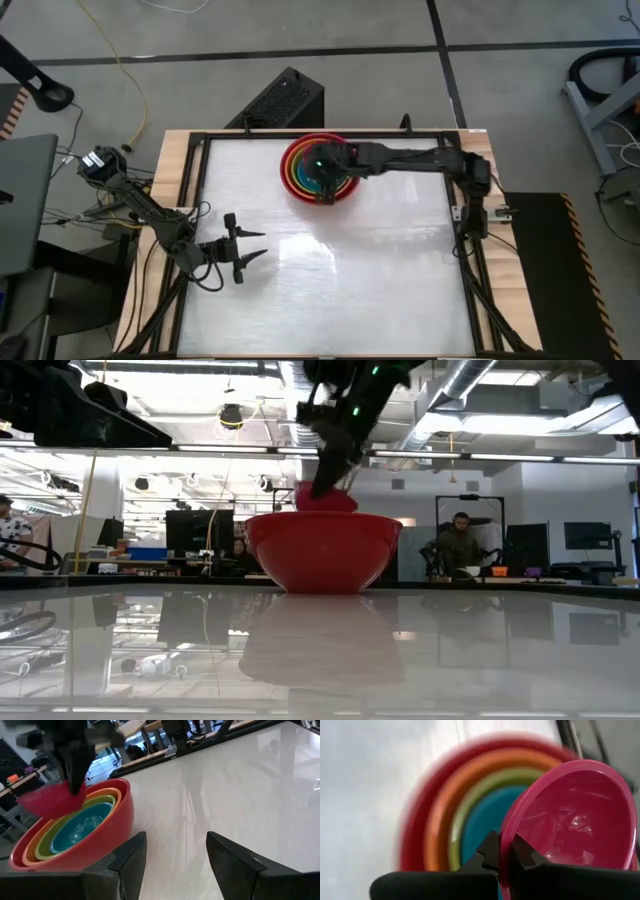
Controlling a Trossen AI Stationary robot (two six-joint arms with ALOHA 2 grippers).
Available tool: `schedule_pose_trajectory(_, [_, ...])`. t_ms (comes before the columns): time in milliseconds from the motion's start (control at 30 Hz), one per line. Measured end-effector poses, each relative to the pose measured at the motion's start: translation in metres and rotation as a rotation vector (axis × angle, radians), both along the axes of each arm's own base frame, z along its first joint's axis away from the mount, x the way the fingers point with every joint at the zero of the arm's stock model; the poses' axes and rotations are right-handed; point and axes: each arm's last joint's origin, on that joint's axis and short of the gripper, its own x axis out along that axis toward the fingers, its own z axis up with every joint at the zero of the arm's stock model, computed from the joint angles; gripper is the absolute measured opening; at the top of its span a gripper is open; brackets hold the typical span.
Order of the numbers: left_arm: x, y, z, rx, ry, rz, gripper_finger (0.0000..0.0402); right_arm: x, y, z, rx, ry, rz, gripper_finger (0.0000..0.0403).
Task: Nest bowls inside each other
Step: Stack the pink bowl on top of the blue bowl
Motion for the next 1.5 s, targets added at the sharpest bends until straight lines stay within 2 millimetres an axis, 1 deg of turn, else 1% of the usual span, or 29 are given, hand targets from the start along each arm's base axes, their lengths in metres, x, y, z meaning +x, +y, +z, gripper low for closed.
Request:
schedule_pose_trajectory(100, [0.0,0.0,0.0,0.001,0.001,-0.001,0.0196,0.006,-0.015,-0.009,0.057,0.045,-0.037,0.0018])
schedule_pose_trajectory(200, [0.0,0.0,0.0,0.001,0.002,-0.007,0.0196,0.012,-0.025,-0.021,0.116,0.059,-0.034,0.0018])
schedule_pose_trajectory(333, [0.0,0.0,0.0,0.005,0.004,-0.01,0.0196,0.018,-0.026,-0.038,0.134,0.106,-0.03,0.0018])
schedule_pose_trajectory(500, [0.0,0.0,0.0,0.006,0.007,-0.016,0.0196,0.019,-0.026,-0.038,0.135,0.098,-0.032,0.0018])
schedule_pose_trajectory(667, [0.0,0.0,-0.001,0.006,0.008,-0.016,0.0196,0.022,-0.028,-0.048,0.144,0.125,-0.041,0.0018])
schedule_pose_trajectory(767, [0.0,0.0,-0.001,0.005,0.008,-0.018,0.0196,0.022,-0.03,-0.051,0.146,0.131,-0.043,0.0018])
schedule_pose_trajectory(933, [0.0,-0.001,0.0,0.003,0.008,-0.024,0.0196,0.023,-0.031,-0.05,0.151,0.114,-0.057,0.0018])
schedule_pose_trajectory(1067, [0.0,-0.001,0.0,0.003,0.008,-0.024,0.0196,0.02,-0.035,-0.051,0.201,0.13,-0.056,0.0018])
schedule_pose_trajectory(1333, [0.0,-0.001,0.0,0.003,0.008,-0.026,0.0196,0.018,-0.041,-0.051,0.213,0.12,-0.081,0.0019])
schedule_pose_trajectory(1400, [0.0,-0.001,0.0,0.003,0.008,-0.026,0.0196,0.017,-0.042,-0.051,0.211,0.126,-0.096,0.0035])
schedule_pose_trajectory(1500, [0.0,-0.001,0.0,0.002,0.009,-0.027,0.0196,0.017,-0.043,-0.051,0.201,0.119,-0.135,0.0079])
